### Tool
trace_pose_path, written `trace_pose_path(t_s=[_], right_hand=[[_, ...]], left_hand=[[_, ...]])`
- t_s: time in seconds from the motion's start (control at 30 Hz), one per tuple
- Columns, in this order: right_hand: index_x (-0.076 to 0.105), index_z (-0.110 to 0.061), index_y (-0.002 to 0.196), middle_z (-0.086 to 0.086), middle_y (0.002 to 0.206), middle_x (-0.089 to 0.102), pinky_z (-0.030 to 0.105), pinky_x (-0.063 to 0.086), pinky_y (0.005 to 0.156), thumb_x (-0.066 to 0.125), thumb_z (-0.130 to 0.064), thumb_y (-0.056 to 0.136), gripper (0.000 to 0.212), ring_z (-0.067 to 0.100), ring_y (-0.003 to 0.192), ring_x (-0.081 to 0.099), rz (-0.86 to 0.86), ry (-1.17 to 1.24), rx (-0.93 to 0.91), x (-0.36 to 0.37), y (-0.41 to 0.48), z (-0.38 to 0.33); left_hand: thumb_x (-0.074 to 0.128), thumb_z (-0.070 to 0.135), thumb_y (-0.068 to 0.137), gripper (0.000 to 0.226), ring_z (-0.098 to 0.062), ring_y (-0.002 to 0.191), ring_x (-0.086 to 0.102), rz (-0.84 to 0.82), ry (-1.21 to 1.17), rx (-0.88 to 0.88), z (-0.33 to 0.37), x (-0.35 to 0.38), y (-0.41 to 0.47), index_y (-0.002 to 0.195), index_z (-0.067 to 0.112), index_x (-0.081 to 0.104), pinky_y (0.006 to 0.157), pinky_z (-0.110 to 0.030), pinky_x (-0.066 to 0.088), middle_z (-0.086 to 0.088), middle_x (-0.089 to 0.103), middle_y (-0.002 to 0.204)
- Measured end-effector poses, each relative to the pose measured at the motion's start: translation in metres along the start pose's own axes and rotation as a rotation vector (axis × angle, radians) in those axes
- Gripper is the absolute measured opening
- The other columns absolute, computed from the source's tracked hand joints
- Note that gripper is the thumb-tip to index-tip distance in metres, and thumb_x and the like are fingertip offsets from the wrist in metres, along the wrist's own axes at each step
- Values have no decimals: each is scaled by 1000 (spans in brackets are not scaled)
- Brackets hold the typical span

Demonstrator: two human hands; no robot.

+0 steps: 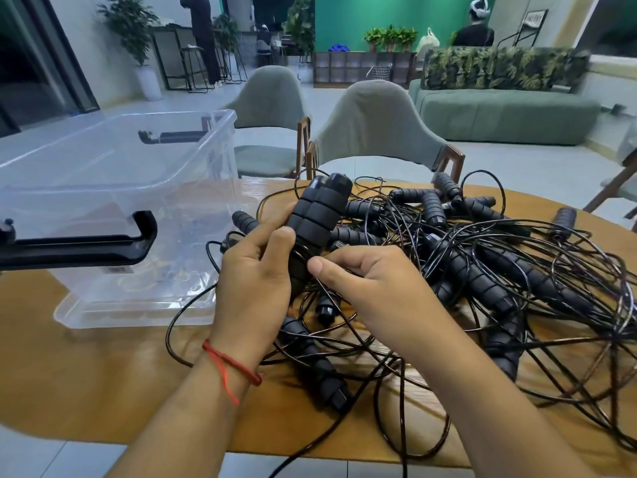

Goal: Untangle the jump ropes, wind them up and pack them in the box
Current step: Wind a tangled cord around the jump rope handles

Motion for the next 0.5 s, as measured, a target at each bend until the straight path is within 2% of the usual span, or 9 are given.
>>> trace_pose_path(t_s=[0.07,0.13,0.2,0.3,0.37,0.4,0.43,0.47,0.5], right_hand=[[84,-28,103,-17,93,79,37,58,90,69,-45,101,22,3,93,73,0,-38,20,1,0,2],[83,-29,106,-18,92,78,33,56,86,66,-47,102,25,0,91,71,-12,-67,33,2,0,4],[81,-32,107,-16,90,77,35,57,84,61,-49,105,27,1,89,70,-33,-157,29,4,-2,3],[75,-36,96,-14,80,73,42,56,79,50,-52,108,32,3,79,66,-81,-265,60,7,-2,4],[68,-42,80,-14,65,62,33,45,68,42,-51,111,41,0,62,56,-161,-186,121,10,-1,1],[66,-46,78,-11,59,53,30,38,64,37,-51,110,43,1,56,48,-167,-98,145,11,1,0],[70,-46,89,-11,59,46,29,34,62,35,-56,106,41,1,53,42,-176,-40,138,13,2,-4],[74,-43,104,-12,61,45,30,34,62,37,-68,97,46,1,52,41,-183,37,159,13,3,-4],[77,-41,109,-11,63,45,32,33,62,42,-82,86,59,4,50,40,-174,160,232,12,3,1]], left_hand=[[45,25,103,42,-9,96,72,28,118,30,1,-1,-2,130,40,73,88,-44,62,20,78,106],[43,24,103,44,-5,100,70,64,202,64,3,-5,-2,130,42,72,89,-36,60,22,77,110],[47,26,107,39,-1,109,67,88,302,133,5,-8,-1,131,46,70,94,-29,56,19,74,117],[55,34,107,34,-5,104,64,79,482,298,11,-6,-2,139,39,65,91,-21,52,12,68,115],[60,36,105,37,-7,100,63,68,541,376,15,-5,-4,142,33,60,86,-11,46,10,64,115],[64,36,104,39,-8,100,63,61,547,402,17,-4,-5,142,31,58,85,-8,45,10,64,117],[69,34,102,43,-8,102,63,52,540,432,21,-3,-6,142,29,56,87,-9,45,11,64,120],[73,32,99,47,-8,105,64,33,527,468,24,-1,-8,142,27,55,89,-12,48,11,64,123],[77,29,96,51,-7,109,64,8,513,515,28,2,-11,142,24,54,92,-14,49,10,63,127]])
Point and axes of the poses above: each hand's wrist, its own y-axis towards the middle knuckle, its own x-axis out of the palm, z = x × y, the point moved 7 cm from there along y, towards the middle knuckle
